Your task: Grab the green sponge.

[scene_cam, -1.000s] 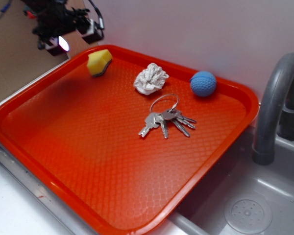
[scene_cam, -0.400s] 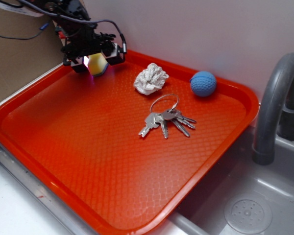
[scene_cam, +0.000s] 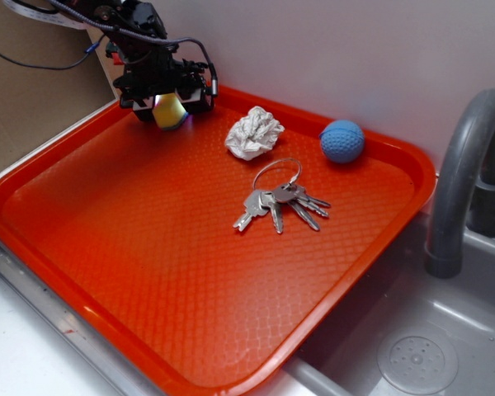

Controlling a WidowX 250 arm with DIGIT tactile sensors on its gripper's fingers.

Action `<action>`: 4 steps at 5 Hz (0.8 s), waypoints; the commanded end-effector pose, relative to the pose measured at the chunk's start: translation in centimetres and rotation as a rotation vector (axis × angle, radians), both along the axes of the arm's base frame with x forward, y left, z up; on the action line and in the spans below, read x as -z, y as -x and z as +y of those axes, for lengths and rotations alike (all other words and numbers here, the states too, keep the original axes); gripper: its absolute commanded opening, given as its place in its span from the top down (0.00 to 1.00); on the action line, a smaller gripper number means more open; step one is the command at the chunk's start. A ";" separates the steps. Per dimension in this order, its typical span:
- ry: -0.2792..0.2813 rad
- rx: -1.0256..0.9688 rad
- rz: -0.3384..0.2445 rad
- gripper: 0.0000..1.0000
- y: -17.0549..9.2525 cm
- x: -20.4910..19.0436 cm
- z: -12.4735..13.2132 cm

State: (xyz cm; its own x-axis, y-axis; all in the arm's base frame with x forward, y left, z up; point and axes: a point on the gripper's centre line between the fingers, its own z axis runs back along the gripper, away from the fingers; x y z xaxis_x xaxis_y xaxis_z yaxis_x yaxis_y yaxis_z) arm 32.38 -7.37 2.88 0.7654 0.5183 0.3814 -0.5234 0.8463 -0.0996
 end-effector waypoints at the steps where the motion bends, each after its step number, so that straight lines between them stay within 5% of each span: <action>1: 0.164 0.162 0.028 1.00 4.3 -8.3 -2.5; 2: 0.272 0.303 0.085 1.00 7.0 -12.1 -3.5; 3: 0.223 0.408 0.046 1.00 9.1 -15.0 -4.2; 4: 0.261 0.533 0.009 1.00 11.9 -19.0 -5.3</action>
